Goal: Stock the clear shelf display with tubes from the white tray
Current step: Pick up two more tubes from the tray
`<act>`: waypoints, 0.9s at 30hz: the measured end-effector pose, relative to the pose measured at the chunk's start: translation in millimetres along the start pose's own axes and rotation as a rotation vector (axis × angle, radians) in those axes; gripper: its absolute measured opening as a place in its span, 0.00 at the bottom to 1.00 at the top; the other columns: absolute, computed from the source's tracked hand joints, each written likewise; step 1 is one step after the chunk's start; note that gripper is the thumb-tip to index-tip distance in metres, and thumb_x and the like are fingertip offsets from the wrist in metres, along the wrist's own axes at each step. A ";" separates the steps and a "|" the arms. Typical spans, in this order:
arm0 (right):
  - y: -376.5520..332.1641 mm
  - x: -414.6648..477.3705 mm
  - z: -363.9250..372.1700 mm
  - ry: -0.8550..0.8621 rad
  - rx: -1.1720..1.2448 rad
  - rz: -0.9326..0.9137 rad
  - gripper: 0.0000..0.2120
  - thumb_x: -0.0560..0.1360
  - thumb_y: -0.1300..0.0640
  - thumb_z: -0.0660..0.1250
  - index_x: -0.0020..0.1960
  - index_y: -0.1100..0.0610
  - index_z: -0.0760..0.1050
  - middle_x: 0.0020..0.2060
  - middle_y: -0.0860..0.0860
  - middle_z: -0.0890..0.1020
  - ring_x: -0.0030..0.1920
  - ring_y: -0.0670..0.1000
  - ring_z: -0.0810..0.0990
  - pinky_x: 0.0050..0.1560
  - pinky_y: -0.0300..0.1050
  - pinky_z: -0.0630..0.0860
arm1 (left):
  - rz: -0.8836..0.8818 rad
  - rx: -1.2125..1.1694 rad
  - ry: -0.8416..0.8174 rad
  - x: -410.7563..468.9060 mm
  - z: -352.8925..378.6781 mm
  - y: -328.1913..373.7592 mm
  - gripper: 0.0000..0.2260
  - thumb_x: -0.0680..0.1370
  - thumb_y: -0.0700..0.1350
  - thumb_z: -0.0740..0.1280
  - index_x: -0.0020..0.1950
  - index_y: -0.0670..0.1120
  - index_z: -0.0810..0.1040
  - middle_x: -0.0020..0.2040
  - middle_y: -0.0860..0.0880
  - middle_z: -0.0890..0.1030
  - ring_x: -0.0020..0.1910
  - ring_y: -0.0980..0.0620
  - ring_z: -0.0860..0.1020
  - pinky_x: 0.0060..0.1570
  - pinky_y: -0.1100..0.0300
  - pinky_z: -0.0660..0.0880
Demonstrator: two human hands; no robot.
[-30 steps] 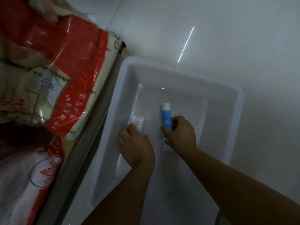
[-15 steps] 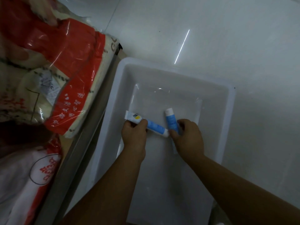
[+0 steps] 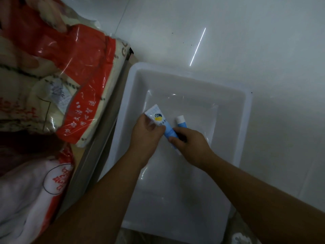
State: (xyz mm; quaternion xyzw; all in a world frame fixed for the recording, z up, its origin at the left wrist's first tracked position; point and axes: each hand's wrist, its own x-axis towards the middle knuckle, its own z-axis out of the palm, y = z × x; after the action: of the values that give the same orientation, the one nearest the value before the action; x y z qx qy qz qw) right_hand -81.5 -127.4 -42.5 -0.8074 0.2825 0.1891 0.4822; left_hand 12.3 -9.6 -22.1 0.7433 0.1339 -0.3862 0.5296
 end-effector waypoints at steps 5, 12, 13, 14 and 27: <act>3.1 -0.8 -14.1 0.027 -0.228 -0.089 0.14 0.74 0.48 0.66 0.58 0.49 0.78 0.48 0.51 0.84 0.47 0.51 0.80 0.48 0.50 0.77 | 0.568 0.967 -0.014 6.5 -16.3 28.4 0.32 0.76 0.48 0.69 0.78 0.48 0.62 0.79 0.47 0.62 0.77 0.49 0.62 0.73 0.55 0.62; -1.2 15.0 -42.3 -0.029 -0.457 -0.350 0.16 0.73 0.49 0.68 0.59 0.51 0.78 0.51 0.51 0.84 0.49 0.54 0.80 0.51 0.52 0.76 | 0.374 1.383 -0.487 23.9 -10.9 47.9 0.21 0.74 0.56 0.70 0.63 0.47 0.79 0.55 0.45 0.83 0.53 0.46 0.80 0.50 0.53 0.76; -4.6 18.6 -47.5 -0.056 -0.493 -0.386 0.17 0.73 0.49 0.68 0.60 0.51 0.78 0.52 0.51 0.84 0.50 0.55 0.80 0.52 0.53 0.76 | 0.357 1.369 -0.514 25.2 -10.3 47.3 0.18 0.74 0.55 0.69 0.58 0.46 0.81 0.50 0.45 0.83 0.47 0.48 0.80 0.44 0.55 0.74; -8.2 22.2 -52.3 -0.086 -0.526 -0.417 0.18 0.73 0.50 0.68 0.61 0.52 0.78 0.53 0.52 0.84 0.52 0.55 0.80 0.53 0.53 0.75 | 0.341 1.342 -0.529 26.5 -10.7 46.0 0.16 0.75 0.55 0.69 0.56 0.45 0.82 0.48 0.45 0.83 0.43 0.49 0.78 0.38 0.58 0.72; 25.7 19.1 -49.9 0.089 -0.194 0.132 0.23 0.74 0.49 0.67 0.67 0.56 0.72 0.59 0.55 0.81 0.56 0.53 0.80 0.56 0.49 0.75 | -0.038 0.514 -0.163 7.8 -37.0 -30.1 0.03 0.76 0.45 0.71 0.47 0.46 0.81 0.37 0.48 0.79 0.34 0.53 0.75 0.30 0.68 0.70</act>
State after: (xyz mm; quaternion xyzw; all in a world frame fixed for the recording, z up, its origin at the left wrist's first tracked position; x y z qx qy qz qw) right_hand -81.6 -186.4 -47.7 -0.8374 0.3365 0.2110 0.3754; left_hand 15.2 33.9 -43.1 0.8171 0.0019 -0.4760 0.3251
